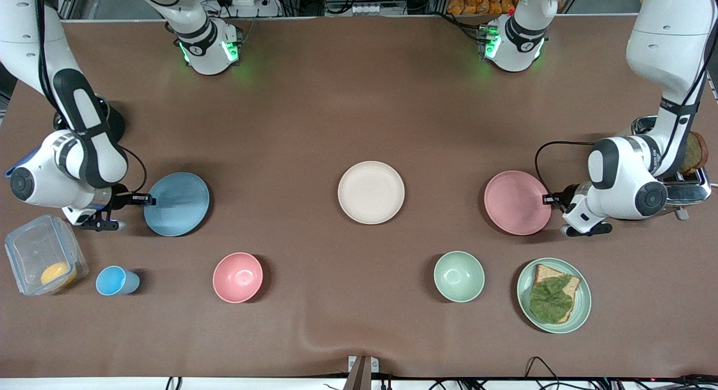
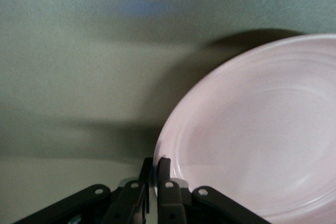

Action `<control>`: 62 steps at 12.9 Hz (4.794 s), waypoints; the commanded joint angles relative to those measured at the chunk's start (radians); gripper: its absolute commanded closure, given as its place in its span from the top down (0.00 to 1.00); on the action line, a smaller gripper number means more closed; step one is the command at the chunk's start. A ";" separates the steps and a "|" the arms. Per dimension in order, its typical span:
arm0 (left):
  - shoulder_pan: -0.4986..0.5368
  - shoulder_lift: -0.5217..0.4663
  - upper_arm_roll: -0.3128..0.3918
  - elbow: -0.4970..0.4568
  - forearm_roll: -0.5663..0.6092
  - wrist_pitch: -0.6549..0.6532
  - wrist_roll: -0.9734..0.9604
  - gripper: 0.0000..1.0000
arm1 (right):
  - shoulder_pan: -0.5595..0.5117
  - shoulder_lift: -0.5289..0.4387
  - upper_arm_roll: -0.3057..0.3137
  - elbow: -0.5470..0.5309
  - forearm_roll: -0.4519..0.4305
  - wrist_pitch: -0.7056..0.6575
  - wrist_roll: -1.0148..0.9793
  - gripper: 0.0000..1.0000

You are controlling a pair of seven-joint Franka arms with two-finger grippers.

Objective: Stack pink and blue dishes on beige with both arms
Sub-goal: 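Pinch the blue plate with the right gripper while the left pinches pink, then carry the pink plate onto beige with the left gripper while the right lifts blue, then release the pink plate with the left gripper while the right carries blue over, then lower the blue plate onto pink with the right gripper while the left withdraws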

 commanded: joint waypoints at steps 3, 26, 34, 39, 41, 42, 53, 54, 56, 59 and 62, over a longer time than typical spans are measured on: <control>-0.006 -0.010 -0.004 0.024 -0.023 -0.003 0.016 0.00 | -0.035 0.011 0.026 0.041 0.024 -0.052 -0.063 0.00; -0.199 0.054 -0.314 0.263 -0.162 -0.146 -0.282 0.00 | 0.068 -0.012 0.025 0.477 0.132 -0.638 0.010 0.00; -0.334 0.117 -0.311 0.265 -0.156 -0.047 -0.354 0.00 | 0.149 -0.016 0.025 0.475 0.131 -0.677 0.010 0.00; -0.368 0.144 -0.302 0.265 -0.153 -0.038 -0.366 0.00 | 0.338 -0.003 0.025 0.464 0.133 -0.589 0.194 0.00; -0.373 0.144 -0.302 0.265 -0.150 -0.038 -0.366 0.00 | 0.378 0.016 0.025 0.457 0.215 -0.568 0.240 0.00; -0.377 0.146 -0.300 0.265 -0.150 -0.038 -0.366 0.00 | 0.405 0.026 0.023 0.449 0.234 -0.536 0.251 0.00; -0.377 0.166 -0.290 0.263 -0.090 -0.038 -0.386 0.00 | 0.525 0.025 0.025 0.417 0.335 -0.465 0.270 0.00; -0.377 0.167 -0.289 0.265 -0.090 -0.038 -0.386 0.00 | 0.534 0.025 0.025 0.417 0.346 -0.457 0.270 0.00; -0.377 0.169 -0.289 0.265 -0.090 -0.038 -0.386 0.00 | 0.537 0.028 0.023 0.409 0.346 -0.440 0.270 0.00; -0.376 0.167 -0.289 0.265 -0.090 -0.038 -0.385 0.18 | 0.531 0.028 0.023 0.392 0.346 -0.437 0.262 0.00; -0.376 0.167 -0.282 0.265 -0.090 -0.038 -0.385 0.38 | 0.525 0.028 0.023 0.392 0.346 -0.436 0.257 0.00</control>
